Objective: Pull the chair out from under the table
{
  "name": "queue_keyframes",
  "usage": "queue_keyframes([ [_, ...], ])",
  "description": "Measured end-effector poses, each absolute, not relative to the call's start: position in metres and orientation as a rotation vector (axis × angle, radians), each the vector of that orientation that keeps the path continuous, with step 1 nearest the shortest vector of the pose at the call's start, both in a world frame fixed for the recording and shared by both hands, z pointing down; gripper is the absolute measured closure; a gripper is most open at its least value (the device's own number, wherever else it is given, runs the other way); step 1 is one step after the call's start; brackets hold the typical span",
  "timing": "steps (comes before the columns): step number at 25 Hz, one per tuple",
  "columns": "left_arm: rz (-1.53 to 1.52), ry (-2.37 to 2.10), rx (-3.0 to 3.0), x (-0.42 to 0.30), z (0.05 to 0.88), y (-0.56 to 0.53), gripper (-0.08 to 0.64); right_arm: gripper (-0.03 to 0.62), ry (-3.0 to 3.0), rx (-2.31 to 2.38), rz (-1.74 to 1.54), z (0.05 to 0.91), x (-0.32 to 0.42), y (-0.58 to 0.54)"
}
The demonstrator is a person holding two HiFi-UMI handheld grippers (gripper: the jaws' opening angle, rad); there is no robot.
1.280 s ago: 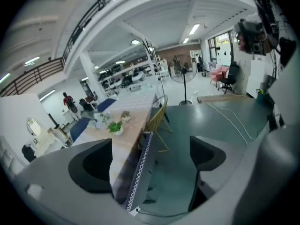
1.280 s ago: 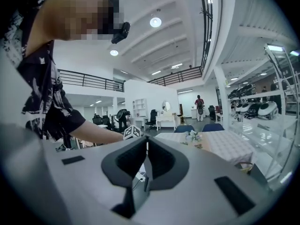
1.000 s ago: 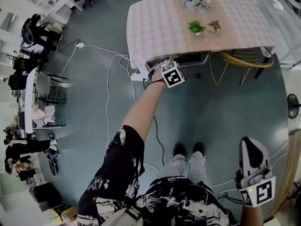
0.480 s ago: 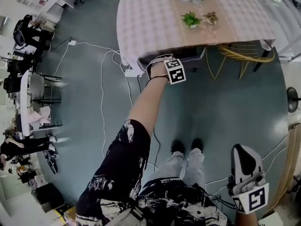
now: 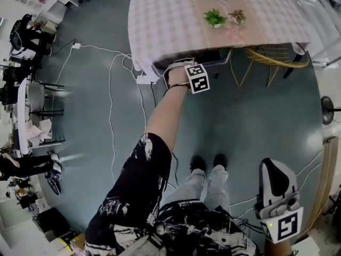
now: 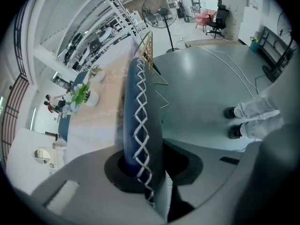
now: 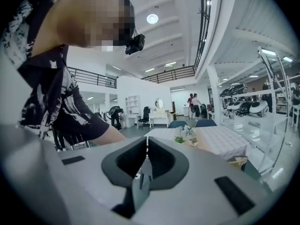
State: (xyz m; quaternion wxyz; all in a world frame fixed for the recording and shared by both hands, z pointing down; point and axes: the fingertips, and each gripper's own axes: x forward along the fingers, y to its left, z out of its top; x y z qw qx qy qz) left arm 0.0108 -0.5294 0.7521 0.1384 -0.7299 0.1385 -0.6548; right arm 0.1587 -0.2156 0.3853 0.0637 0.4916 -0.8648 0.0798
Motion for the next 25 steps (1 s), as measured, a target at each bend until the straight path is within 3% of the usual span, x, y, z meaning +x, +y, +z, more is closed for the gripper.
queue_keyframes([
  [16,-1.910,0.323,-2.140,0.000,0.752,-0.461,0.503,0.581,-2.703,1.435,0.122,0.370,0.113,-0.252],
  [25,-1.952,0.287,-2.169,0.021,0.752,-0.361,0.506,0.581,-2.748,1.411,0.111,0.358,0.103,-0.247],
])
